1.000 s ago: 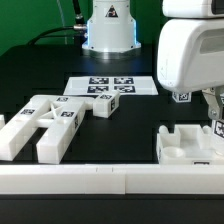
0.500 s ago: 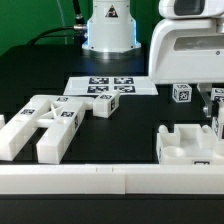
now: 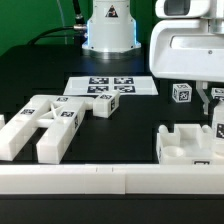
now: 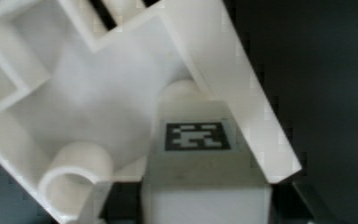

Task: Assemble chair

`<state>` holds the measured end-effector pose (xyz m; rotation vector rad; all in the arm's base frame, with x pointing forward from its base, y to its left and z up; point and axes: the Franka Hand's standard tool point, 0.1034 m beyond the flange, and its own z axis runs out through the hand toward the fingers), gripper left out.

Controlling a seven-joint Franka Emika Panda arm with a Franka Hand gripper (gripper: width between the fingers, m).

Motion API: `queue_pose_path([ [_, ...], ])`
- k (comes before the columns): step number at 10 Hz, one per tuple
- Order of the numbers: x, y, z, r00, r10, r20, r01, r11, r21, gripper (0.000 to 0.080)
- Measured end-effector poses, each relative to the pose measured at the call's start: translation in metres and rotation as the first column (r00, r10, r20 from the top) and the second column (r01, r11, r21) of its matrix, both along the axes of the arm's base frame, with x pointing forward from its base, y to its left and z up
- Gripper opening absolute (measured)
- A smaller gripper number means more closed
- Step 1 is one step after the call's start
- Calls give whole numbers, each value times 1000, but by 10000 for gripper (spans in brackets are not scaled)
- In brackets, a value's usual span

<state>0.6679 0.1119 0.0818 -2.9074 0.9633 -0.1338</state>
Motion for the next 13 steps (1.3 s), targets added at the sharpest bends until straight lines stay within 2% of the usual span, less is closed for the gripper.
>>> queue_pose_path([
  [3, 0, 0, 0, 998, -57, -2, 57, 998, 8, 291],
  [5, 0, 0, 0, 1000, -5, -1, 5, 1000, 3, 561],
  [6, 0, 0, 0, 998, 61, 2, -61, 998, -6, 561],
  [7, 0, 0, 0, 979, 203, 6, -202, 979, -26, 633],
  [9, 0, 1, -1, 893, 449, 4, -448, 892, -66, 645],
  [11, -1, 5, -1, 805, 593, -1, -591, 802, -82, 648],
  [13, -1, 4, -1, 667, 745, -14, -742, 662, -105, 649],
])
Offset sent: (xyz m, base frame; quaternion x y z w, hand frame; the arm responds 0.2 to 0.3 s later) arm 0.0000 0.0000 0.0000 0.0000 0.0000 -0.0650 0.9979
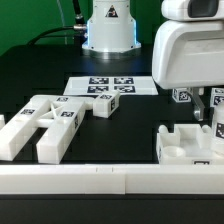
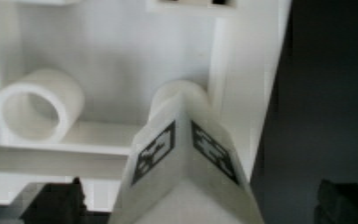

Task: Assemble chair

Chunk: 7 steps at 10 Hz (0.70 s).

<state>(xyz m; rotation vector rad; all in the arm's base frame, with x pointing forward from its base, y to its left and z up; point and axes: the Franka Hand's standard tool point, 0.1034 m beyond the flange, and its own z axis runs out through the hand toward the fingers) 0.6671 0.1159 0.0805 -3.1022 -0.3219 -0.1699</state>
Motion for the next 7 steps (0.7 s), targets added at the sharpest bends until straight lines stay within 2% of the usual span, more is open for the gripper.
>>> queue_pose_path([
  [3, 0, -1, 0, 982, 187, 3, -187, 982, -29, 649],
  [7, 0, -4, 0, 908, 419, -3, -418, 906, -65, 649],
])
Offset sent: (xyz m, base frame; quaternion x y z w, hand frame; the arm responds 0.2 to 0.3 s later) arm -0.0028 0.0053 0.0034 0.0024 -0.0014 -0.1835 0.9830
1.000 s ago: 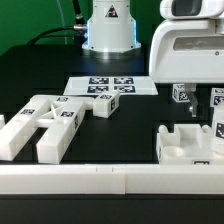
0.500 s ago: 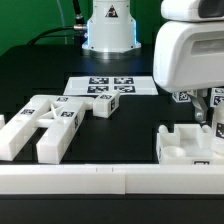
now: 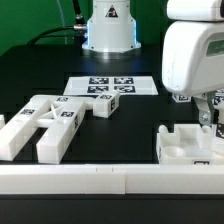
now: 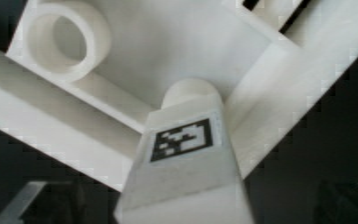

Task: Assemble chair

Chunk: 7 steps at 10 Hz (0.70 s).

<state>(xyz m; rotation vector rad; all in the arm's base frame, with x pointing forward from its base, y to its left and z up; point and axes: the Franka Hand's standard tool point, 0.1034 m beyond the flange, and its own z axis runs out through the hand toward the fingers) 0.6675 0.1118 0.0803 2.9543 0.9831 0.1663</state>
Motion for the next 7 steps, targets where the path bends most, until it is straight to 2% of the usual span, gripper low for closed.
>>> queue_pose_path([
  [1, 0, -1, 0, 1000, 6, 0, -6, 1000, -1, 647],
  [3, 0, -1, 0, 1000, 3, 0, -3, 1000, -1, 340],
  [4, 0, -1, 0, 1000, -2, 0, 2, 1000, 0, 340],
  [5, 0, -1, 0, 1000, -24, -1, 24, 1000, 2, 291],
  [6, 0, -1, 0, 1000, -24, -1, 24, 1000, 2, 291],
  [7, 0, -1, 0, 993, -121, -5, 121, 992, 19, 291],
])
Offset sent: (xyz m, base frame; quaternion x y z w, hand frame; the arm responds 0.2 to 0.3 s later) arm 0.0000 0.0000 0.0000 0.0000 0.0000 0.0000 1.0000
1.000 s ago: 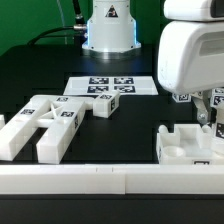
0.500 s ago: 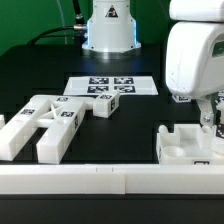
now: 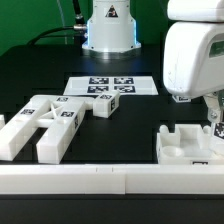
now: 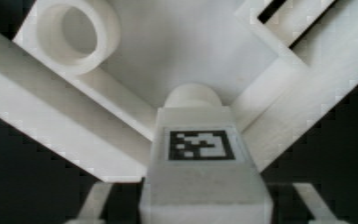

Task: Assemble chair

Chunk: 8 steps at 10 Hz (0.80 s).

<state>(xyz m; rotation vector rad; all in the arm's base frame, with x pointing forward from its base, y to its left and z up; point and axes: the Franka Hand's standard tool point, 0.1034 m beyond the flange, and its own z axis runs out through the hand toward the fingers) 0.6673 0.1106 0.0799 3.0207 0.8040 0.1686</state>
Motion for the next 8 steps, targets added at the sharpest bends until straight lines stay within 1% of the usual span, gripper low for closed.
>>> queue_pose_path([
  [1, 0, -1, 0, 989, -148, -7, 148, 989, 24, 291],
  [3, -1, -1, -1, 942, -335, -21, 336, 941, 50, 291],
  [5, -1, 1, -1, 800, -597, -55, 600, 796, 81, 291],
  [6, -1, 2, -2, 747, -662, -64, 665, 742, 90, 291],
  [8, -1, 1, -2, 564, -820, -95, 825, 557, 95, 291],
])
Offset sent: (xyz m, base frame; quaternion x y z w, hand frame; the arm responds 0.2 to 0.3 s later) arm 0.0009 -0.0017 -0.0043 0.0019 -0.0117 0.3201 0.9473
